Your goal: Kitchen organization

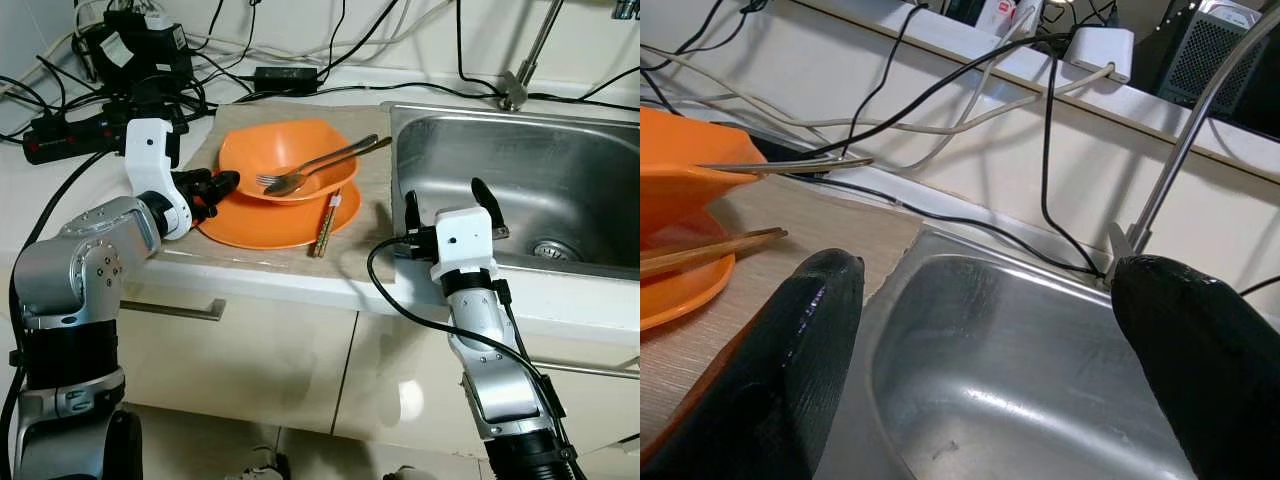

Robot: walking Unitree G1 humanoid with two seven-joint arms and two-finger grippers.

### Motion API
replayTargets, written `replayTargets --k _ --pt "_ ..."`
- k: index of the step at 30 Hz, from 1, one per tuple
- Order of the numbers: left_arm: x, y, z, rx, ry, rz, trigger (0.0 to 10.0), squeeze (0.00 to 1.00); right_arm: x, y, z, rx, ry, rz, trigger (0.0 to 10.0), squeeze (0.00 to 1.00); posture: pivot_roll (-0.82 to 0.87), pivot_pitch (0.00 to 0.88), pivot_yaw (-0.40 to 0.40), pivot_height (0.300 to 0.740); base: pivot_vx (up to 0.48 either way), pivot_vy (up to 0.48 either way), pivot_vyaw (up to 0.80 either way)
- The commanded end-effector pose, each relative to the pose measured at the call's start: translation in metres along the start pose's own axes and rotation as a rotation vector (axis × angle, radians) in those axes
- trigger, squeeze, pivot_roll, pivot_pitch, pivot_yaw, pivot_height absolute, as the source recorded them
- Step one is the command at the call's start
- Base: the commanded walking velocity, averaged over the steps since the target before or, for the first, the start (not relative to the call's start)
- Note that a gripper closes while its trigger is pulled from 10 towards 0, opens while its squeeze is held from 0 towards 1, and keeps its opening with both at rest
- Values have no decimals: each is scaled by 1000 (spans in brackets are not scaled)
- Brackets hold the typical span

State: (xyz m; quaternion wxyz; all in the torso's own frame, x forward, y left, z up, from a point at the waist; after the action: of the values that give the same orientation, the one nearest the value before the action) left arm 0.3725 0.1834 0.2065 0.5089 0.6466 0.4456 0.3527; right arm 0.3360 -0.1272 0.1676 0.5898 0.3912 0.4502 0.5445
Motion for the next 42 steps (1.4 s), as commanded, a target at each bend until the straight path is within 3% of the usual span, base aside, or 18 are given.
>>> replayTargets --k 1,20,42 --pt "-1 2 2 5 -10 -23 10000 0 -1 0 0 -3 1 -2 10000 0 4 0 13 707 0 0 0" --pt "-4 15 3 -13 -21 -35 10000 0 0 -1 -1 0 1 -5 10000 0 2 0 17 707 0 0 0" --pt "-12 0 15 44 -43 4 10000 0 1 -1 -1 5 1 -8 10000 0 -5 7 21 707 0 0 0"
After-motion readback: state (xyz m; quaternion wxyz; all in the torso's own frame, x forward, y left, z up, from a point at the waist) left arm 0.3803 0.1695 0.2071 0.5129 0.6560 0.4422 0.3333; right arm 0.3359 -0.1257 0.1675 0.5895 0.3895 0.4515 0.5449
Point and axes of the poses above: a point about 5 cm out from each wrist's last joint towards the gripper, its own z axis pointing out of the wrist towards the gripper, its own y axis along the axis of the wrist's last joint, x = y × z, the point moved 5 cm from there along z, pointing out of the wrist towards the gripper, and after that the axes turned 13 degrees about z, right-handed, at the moved point
